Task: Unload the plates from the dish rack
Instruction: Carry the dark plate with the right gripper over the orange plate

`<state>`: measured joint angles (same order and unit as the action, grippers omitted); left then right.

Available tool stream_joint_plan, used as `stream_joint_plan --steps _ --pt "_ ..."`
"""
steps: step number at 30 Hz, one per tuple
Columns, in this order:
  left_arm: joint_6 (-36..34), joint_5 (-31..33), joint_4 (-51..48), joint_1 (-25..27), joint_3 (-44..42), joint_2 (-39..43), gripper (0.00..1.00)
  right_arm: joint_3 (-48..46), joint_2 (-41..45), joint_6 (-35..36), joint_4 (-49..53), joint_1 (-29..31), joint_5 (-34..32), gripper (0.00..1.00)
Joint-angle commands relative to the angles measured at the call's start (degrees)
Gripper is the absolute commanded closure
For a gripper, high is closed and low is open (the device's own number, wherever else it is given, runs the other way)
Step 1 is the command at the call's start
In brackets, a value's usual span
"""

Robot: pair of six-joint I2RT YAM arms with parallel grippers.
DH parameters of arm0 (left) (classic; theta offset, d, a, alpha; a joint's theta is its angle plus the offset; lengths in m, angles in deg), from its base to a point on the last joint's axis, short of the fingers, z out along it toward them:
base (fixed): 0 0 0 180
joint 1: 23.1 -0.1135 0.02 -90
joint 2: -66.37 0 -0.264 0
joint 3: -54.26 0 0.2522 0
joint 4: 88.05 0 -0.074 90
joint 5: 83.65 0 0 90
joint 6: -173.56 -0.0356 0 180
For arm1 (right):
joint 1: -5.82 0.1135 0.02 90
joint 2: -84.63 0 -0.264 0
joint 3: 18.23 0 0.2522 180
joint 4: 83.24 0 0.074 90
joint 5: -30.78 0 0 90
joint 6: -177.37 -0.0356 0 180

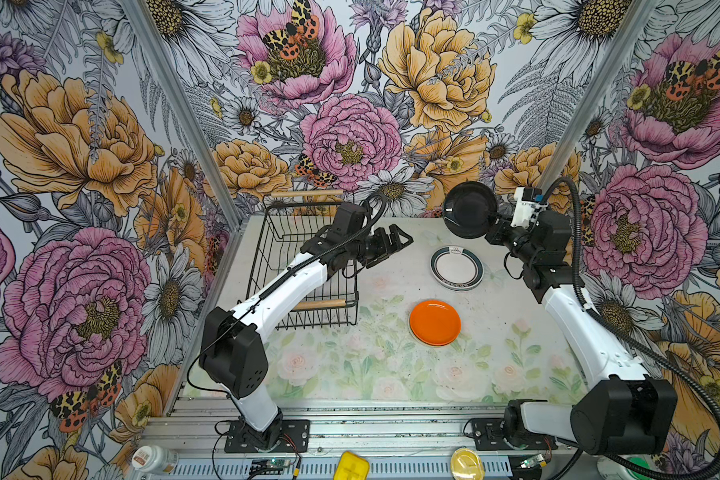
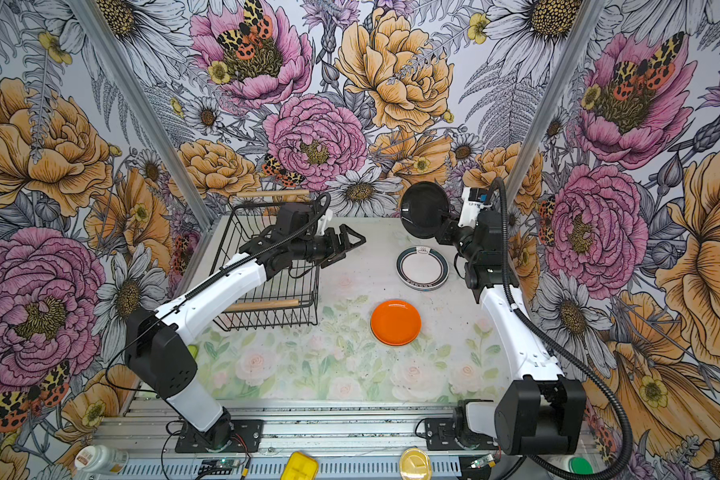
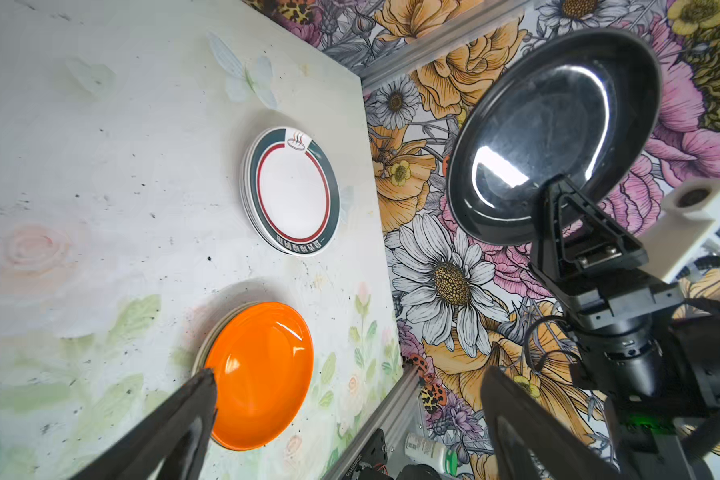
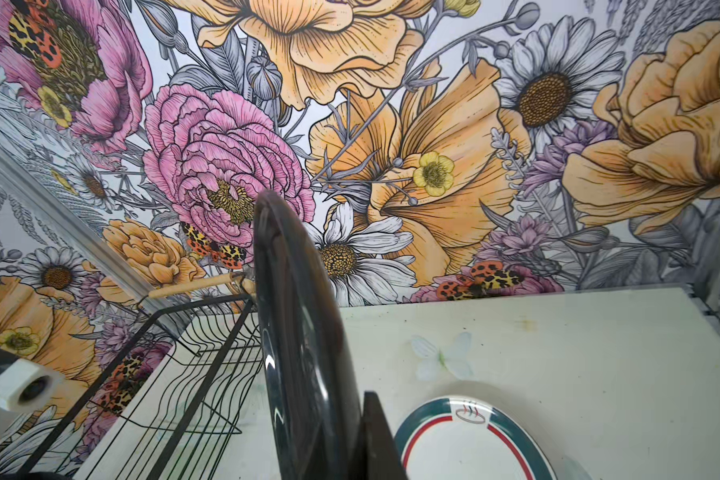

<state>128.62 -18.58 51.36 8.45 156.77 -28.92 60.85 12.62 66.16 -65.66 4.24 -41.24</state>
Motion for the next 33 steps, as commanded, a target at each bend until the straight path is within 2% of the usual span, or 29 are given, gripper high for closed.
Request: stream_joint_plan --steps 1,7,14,20,27,33 --pt "-5.04 3.83 -5.26 -1.64 -0.18 3.15 0.01 -0.87 5.12 3.82 4.57 -0.43 -6.88 1.0" --pt "-10.3 10.74 -11.42 -3.52 0.94 7.16 0.01 -7.99 14.07 1.77 11.17 -0.44 -16.68 1.0" --pt "-15.89 28.15 -17.22 -3.77 -0.47 13.23 0.01 -11.33 20.31 -4.84 25.31 -0.44 -22.08 1.0" --pt "-17.5 41.41 -18.32 -3.14 -3.26 17.33 0.01 -13.63 21.41 -14.06 35.97 -0.2 -16.93 1.0" --pt "-18.15 54.09 -18.26 -1.08 -5.25 19.51 0.01 -20.06 23.61 -20.18 38.64 1.63 -11.99 1.0" --pt "-17.41 59.01 -18.22 -0.58 -6.61 19.96 0.01 -22.84 22.67 -22.98 39.41 6.8 -12.69 1.0"
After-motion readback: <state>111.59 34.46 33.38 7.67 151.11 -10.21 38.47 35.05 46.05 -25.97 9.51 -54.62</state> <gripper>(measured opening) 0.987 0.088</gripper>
